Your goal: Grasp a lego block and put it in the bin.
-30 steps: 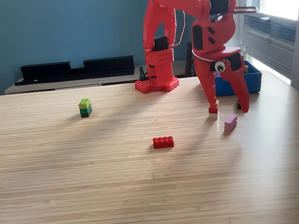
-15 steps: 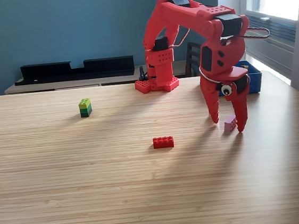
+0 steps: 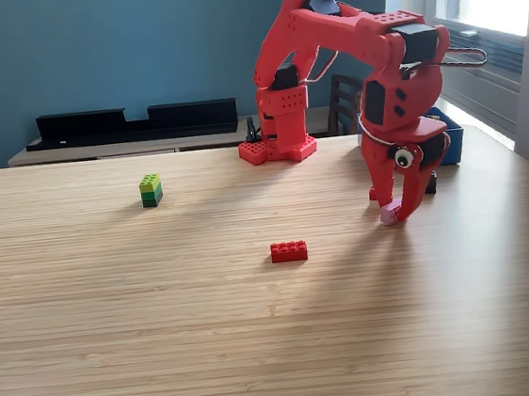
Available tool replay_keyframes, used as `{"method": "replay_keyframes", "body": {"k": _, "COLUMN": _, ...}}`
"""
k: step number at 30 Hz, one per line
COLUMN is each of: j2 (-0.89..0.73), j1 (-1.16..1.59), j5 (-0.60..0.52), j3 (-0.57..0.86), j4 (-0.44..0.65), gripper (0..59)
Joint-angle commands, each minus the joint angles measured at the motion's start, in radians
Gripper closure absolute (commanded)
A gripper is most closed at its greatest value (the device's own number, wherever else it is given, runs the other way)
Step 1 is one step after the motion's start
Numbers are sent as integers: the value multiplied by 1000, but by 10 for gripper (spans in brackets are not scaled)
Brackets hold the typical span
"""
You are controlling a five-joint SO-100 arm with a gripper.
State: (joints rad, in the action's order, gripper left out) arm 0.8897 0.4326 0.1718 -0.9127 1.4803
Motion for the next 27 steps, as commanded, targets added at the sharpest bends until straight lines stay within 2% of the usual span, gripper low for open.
{"method": "replay_keyframes", "body": {"k": 1, "j2": 32, "j1": -8, "j5": -35, "j3": 94, "j4": 44, "gripper": 586}}
{"method": "replay_keyframes", "body": {"k": 6, "j2": 35, "j1": -15, "j5": -43, "j3": 184, "j4": 109, "gripper": 586}}
{"method": "replay_keyframes", "body": {"k": 10, "j2": 38, "j1": -23, "j5": -43, "j3": 383, "j4": 224, "gripper": 586}}
{"method": "replay_keyframes", "body": {"k": 12, "j2": 61, "j1": -23, "j5": -43, "j3": 426, "j4": 244, "gripper": 586}}
{"method": "replay_keyframes", "body": {"k": 16, "j2": 195, "j1": -18, "j5": -46, "j3": 368, "j4": 241, "gripper": 586}}
{"method": "replay_keyframes", "body": {"k": 27, "j2": 609, "j1": 149, "j5": 11, "j3": 72, "j4": 238, "gripper": 586}}
